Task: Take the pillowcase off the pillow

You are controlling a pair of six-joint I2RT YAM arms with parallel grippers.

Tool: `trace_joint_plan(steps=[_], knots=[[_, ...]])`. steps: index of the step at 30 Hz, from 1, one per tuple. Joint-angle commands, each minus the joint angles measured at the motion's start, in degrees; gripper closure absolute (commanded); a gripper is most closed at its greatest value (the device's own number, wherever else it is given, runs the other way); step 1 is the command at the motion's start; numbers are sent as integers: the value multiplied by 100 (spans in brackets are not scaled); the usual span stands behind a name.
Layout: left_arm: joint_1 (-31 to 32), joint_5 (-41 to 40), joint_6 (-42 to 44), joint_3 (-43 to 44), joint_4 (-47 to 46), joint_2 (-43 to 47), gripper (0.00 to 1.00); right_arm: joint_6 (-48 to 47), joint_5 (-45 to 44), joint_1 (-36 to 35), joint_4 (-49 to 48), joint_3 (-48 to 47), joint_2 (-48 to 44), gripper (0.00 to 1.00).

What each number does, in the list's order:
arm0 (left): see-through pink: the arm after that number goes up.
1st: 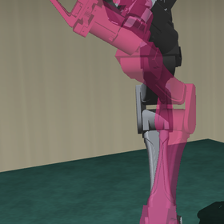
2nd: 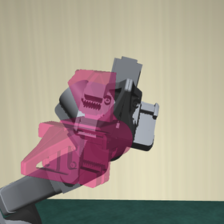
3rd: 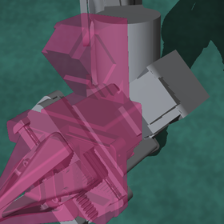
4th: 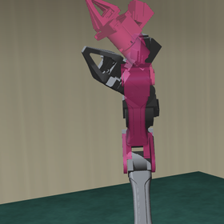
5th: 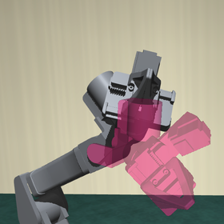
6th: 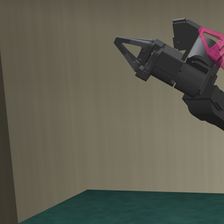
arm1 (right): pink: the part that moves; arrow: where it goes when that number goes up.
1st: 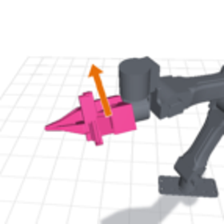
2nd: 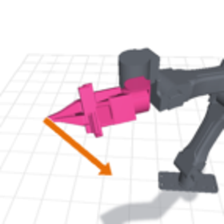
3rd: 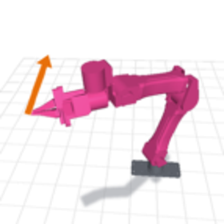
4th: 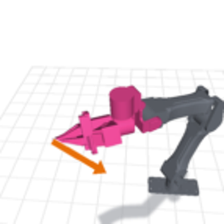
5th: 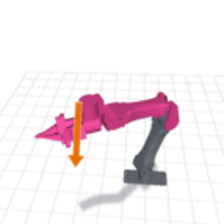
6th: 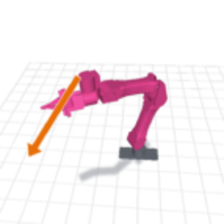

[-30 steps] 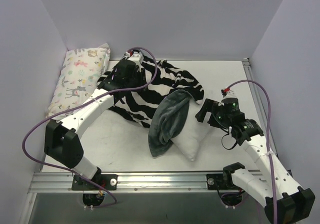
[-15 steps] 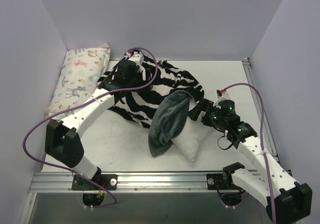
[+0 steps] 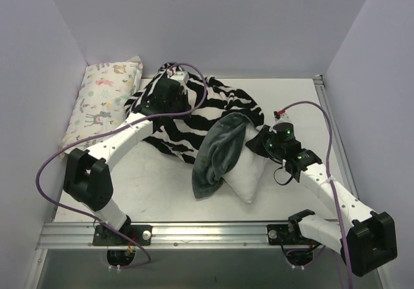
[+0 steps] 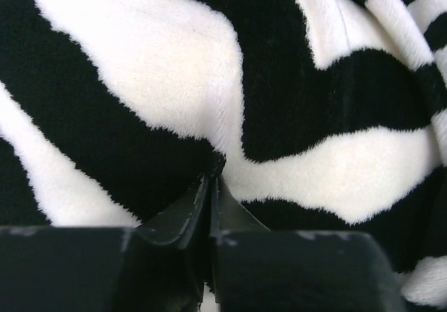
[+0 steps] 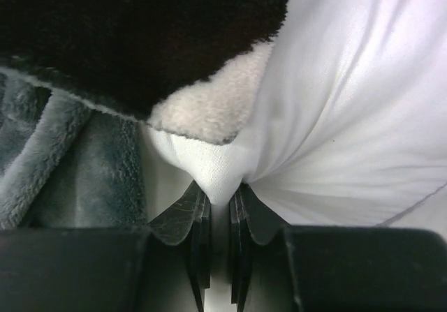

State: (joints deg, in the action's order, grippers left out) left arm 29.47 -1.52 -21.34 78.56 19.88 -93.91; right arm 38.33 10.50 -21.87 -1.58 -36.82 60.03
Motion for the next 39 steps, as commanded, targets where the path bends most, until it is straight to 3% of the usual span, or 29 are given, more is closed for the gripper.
trace_joint_plan(steps=[1, 3, 7, 10, 15, 18, 22, 25, 27, 30, 31, 32, 34, 39], knots=[[23, -278, 25, 132, 209, -75, 93, -246, -740, -46, 737, -386, -8, 100], [-20, -576, 16, 290, 401, -23, 100, -395, -970, -28, 1176, -562, -166, 100], [-327, -1051, -133, 563, 815, 100, 100, -668, -1428, 322, 1854, -1055, -474, 100], [-758, -1254, -247, 625, 1009, 294, 100, -782, -911, 1268, 2135, -1292, -720, 100], [-1600, -1913, -335, 739, 1228, 540, 100, -967, -770, 2132, 2689, -1942, -756, 100], [-2049, -1774, -519, 678, 1220, 540, 100, -941, -226, 2819, 2742, -2101, -686, 100], [-2226, -1967, -581, 555, 1246, 549, 100, -958, -224, 2828, 2708, -1996, -624, 100], [-2140, -1037, -512, 397, 914, 619, 100, -985, -93, 2837, 2664, -1935, -545, 100], [-1912, -860, -476, 466, 921, 611, 100, -950, 30, 2811, 2620, -1926, -492, 100], [-1402, -525, -397, 546, 886, 707, 71, -1002, 57, 2688, 2584, -1917, -448, 100], [-1279, -551, -397, 546, 851, 777, 47, -1029, 48, 2653, 2584, -1899, -457, 100], [-982, -577, -397, 555, 851, 925, 39, -1064, 31, 2627, 2593, -1847, -492, 100], [-690, -700, -371, 642, 842, 1058, 25, -1090, 5, 2547, 2593, -1785, -518, 100], [494, -1016, -555, 599, 711, 1331, 19, -1099, -171, 2293, 2584, -1706, -554, 100]])
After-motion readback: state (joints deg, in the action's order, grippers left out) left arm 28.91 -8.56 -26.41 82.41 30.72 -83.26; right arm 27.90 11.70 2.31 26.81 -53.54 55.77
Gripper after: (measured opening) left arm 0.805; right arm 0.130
